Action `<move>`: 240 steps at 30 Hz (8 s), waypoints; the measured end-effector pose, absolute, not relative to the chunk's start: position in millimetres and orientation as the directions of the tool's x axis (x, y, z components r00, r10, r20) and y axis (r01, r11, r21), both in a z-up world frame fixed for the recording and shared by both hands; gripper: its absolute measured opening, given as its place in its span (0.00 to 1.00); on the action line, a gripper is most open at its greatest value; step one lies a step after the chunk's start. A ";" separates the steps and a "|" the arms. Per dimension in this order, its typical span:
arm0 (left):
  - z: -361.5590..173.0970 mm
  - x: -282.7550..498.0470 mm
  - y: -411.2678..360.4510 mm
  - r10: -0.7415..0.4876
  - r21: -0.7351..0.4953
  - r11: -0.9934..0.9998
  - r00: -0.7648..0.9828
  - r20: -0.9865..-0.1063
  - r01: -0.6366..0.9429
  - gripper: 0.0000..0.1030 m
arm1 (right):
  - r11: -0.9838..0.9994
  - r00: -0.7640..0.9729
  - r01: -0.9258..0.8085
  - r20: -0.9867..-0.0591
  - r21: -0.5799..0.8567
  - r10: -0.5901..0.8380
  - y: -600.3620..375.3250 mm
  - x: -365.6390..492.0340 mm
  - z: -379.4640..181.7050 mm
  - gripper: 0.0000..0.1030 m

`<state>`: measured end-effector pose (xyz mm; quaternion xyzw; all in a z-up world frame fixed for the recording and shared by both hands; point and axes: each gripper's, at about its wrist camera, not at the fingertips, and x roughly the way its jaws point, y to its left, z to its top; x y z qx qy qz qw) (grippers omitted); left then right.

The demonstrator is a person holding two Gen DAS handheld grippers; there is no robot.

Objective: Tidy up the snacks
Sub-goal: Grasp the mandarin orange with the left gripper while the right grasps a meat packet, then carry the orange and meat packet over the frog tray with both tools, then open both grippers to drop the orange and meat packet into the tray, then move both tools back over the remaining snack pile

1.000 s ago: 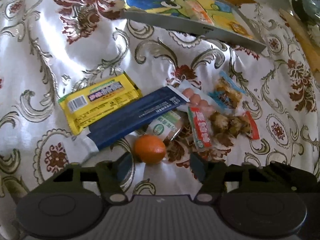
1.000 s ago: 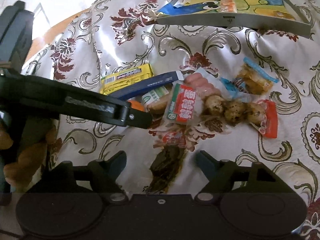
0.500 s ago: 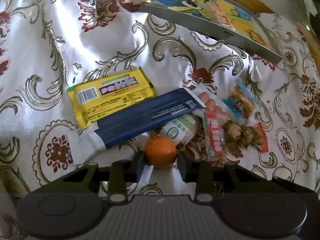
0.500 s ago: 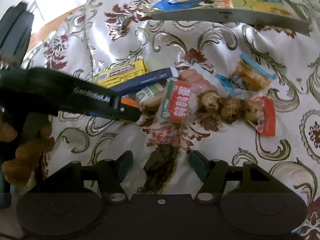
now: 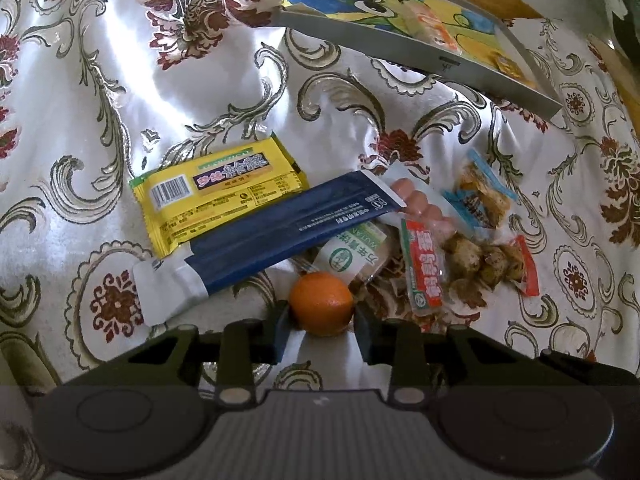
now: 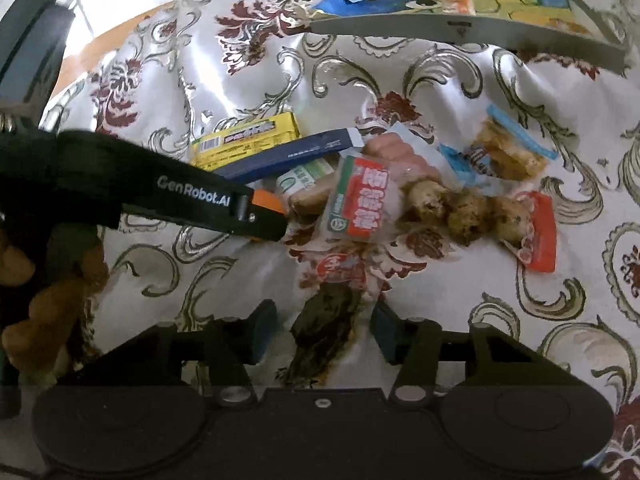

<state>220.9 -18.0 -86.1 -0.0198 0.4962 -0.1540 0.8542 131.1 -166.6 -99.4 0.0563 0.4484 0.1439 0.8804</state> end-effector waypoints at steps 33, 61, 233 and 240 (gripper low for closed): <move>-59.1 194.9 -19.1 -0.357 -0.252 0.931 0.531 -0.769 0.262 0.36 | 0.831 0.751 -0.386 -0.659 -0.401 0.030 -118.4 75.6 -83.0 0.46; -14.0 196.0 -17.6 -0.399 -0.260 0.916 0.761 -0.512 0.305 0.36 | 0.789 0.951 -0.149 -0.305 -0.596 -0.050 -178.9 128.8 -30.4 0.46; -43.1 176.9 -20.8 -0.177 -0.080 0.978 0.577 -0.797 0.190 1.00 | 0.996 0.657 -0.040 -0.749 0.082 0.088 -239.5 108.2 -43.2 0.99; -51.5 187.4 -24.5 -0.204 -0.079 0.968 0.566 -0.799 0.237 1.00 | 0.996 0.658 -0.091 -0.749 0.019 0.074 -237.0 127.0 -47.0 0.99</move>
